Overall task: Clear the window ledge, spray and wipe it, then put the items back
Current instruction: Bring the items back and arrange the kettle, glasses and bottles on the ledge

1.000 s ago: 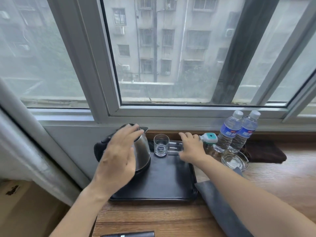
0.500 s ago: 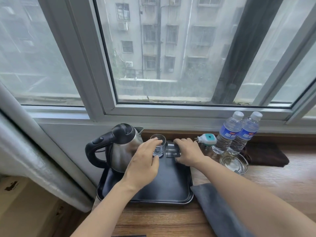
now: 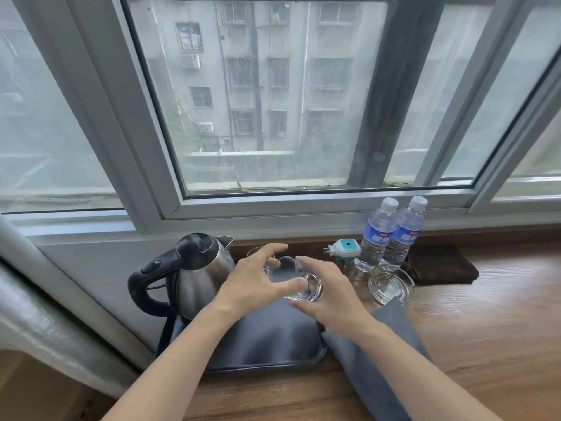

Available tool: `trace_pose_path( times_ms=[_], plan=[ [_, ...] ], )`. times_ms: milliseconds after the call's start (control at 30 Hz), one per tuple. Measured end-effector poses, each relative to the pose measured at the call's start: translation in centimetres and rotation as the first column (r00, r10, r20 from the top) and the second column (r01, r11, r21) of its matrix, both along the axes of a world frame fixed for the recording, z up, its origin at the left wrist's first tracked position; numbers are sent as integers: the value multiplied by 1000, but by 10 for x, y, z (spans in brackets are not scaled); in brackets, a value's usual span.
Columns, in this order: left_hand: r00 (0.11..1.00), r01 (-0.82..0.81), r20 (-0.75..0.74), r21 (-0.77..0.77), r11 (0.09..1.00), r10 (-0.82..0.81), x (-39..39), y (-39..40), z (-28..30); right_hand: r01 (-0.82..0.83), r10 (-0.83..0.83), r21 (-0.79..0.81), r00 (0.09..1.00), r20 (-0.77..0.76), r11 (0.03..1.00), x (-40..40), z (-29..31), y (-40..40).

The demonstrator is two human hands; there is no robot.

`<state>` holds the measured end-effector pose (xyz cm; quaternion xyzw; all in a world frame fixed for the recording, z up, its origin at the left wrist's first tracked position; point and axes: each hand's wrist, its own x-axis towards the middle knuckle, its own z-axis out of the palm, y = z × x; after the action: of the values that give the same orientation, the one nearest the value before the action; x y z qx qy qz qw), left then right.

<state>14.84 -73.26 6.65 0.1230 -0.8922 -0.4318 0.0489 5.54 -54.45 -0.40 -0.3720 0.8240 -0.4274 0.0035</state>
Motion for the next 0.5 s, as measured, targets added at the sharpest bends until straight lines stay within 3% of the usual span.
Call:
trace_pose_path(
  times_ms=[167,233,267,300,333,367,400,433,500],
  plan=[
    [994,-8,-106,6,1000,9,6,8,14,4,-12,-92,996,-85,996,17,12,1],
    [987,-24,-155,74,997,35,10,7,16,1,4,-127,999,41,992,21,18,4],
    [981,-37,-184,104,994,56,12,5,16,28,8,-178,980,199,984,22,22,7],
    [973,-41,-218,138,990,71,15,3,16,85,31,-262,913,407,961,24,26,9],
    [964,-28,-256,180,983,74,19,0,16,153,119,-369,777,618,917,25,31,12],
    [953,8,-296,220,976,59,23,-2,15,209,262,-452,581,771,867,26,34,13],
    [940,54,-339,246,968,33,27,-4,13,237,389,-502,396,831,832,27,36,13],
    [926,96,-379,252,963,7,32,-5,12,242,460,-525,278,843,816,30,38,13],
    [895,138,-445,219,966,-27,39,-5,8,227,529,-559,183,828,797,36,39,8]
  ],
)
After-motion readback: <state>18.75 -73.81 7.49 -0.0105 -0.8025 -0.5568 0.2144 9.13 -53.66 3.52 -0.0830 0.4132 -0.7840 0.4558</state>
